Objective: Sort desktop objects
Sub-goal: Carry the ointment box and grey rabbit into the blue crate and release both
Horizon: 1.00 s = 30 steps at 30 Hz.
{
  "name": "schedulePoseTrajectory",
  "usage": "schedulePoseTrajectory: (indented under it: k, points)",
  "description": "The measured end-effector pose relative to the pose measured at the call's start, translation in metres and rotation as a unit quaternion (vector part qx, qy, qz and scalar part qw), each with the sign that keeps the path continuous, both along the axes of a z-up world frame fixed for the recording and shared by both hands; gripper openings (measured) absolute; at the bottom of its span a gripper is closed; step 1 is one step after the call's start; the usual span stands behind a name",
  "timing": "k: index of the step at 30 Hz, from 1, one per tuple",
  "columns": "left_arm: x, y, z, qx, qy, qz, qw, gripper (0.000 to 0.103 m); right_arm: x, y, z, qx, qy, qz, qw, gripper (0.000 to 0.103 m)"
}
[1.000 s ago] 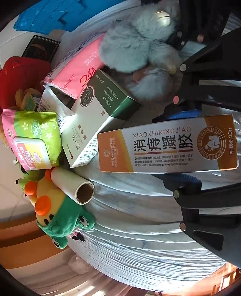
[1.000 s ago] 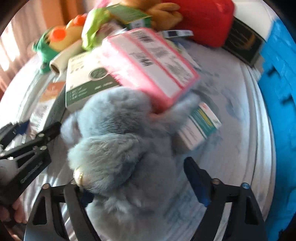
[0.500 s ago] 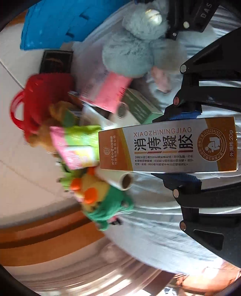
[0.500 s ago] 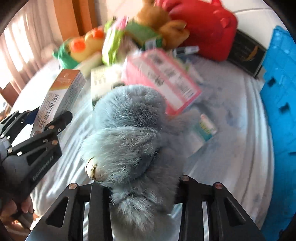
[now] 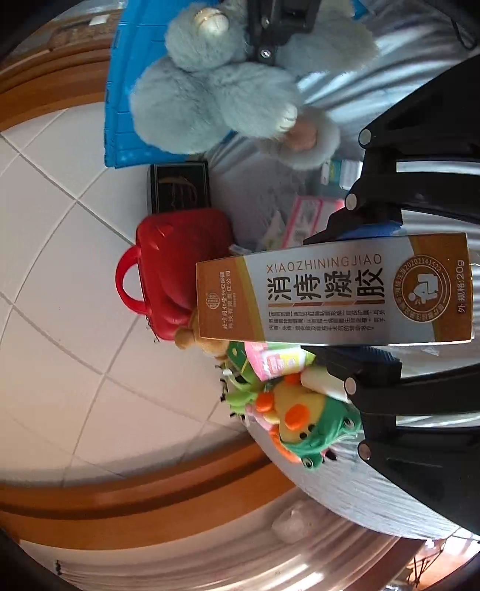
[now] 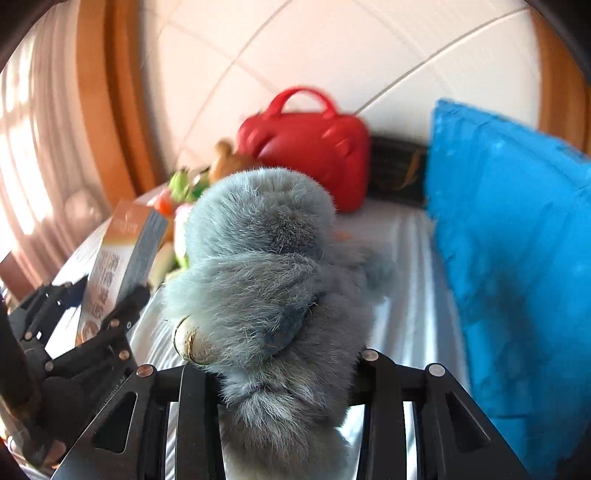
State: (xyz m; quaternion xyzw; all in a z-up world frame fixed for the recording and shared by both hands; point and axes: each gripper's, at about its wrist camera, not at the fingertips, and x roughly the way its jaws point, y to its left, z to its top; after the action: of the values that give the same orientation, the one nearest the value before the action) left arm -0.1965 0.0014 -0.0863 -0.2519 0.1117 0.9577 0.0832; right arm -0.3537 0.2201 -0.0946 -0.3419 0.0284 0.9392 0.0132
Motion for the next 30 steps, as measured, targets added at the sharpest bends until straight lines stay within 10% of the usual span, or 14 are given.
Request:
schedulePoseTrajectory:
  k: [16, 30]
  points:
    - [0.016, 0.093, 0.083, 0.068, 0.023, -0.133, 0.9886, 0.045, 0.07, 0.053, 0.114, 0.041, 0.124, -0.098, 0.987, 0.035]
    - [0.067, 0.212, 0.17, 0.076, 0.074, -0.29, 0.951, 0.045, 0.153, 0.174, 0.161, 0.054, 0.17, -0.281, 0.943, 0.035]
